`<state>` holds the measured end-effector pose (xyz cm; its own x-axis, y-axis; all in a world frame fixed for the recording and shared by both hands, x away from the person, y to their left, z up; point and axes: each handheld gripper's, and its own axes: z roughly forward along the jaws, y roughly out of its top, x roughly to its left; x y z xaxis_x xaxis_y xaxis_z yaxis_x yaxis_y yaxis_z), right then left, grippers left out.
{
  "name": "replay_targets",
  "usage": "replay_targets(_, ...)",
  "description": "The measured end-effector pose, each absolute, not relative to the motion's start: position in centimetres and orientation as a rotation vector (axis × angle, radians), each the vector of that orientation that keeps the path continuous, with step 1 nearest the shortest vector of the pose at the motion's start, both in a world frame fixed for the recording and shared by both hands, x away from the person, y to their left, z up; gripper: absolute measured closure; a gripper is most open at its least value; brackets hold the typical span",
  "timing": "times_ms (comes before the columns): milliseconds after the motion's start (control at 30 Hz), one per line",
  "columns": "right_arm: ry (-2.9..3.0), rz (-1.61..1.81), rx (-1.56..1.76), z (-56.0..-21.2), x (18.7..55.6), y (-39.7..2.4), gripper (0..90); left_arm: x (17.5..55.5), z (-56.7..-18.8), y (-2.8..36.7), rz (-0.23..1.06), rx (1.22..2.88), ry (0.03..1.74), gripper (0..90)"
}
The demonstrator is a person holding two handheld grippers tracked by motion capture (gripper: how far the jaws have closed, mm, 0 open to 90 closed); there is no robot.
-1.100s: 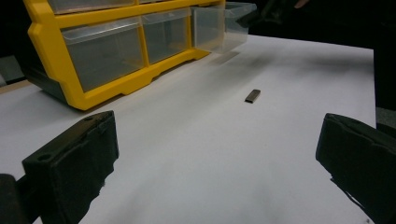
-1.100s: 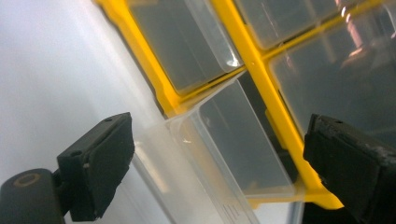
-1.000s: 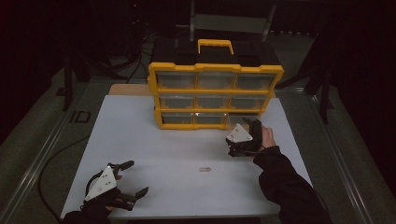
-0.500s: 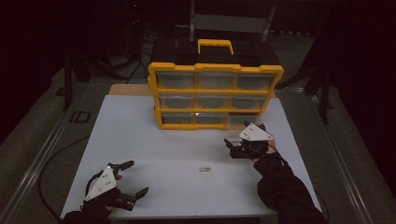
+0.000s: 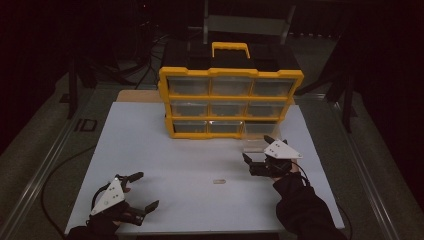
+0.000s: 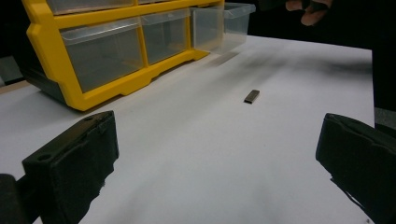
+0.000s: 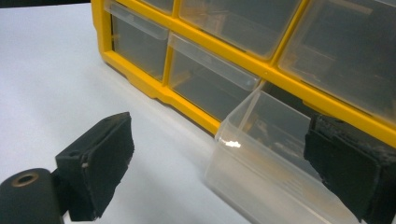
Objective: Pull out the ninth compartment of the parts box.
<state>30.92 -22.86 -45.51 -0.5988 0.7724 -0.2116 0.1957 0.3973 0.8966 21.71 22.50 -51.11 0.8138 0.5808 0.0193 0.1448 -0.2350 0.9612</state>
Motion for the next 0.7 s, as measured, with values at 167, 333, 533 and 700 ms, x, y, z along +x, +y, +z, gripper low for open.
replay_targets(167,2.029,1.218,0.811,-45.9,29.7,-23.4,8.1,21.7,-51.1,22.5,0.452,1.789,0.557,0.0)
replay_targets(333,2.048,1.219,0.798,-46.6,28.9,-23.9,8.1,21.7,-51.1,22.5,0.452,1.791,0.554,0.0)
replay_targets(533,2.052,1.249,0.811,-47.3,28.1,-24.7,8.1,21.7,-51.1,22.5,0.450,1.789,0.555,0.0)
replay_targets(700,2.045,1.263,0.825,-47.7,27.5,-25.4,8.1,21.7,-51.1,22.5,0.452,1.787,0.555,0.0)
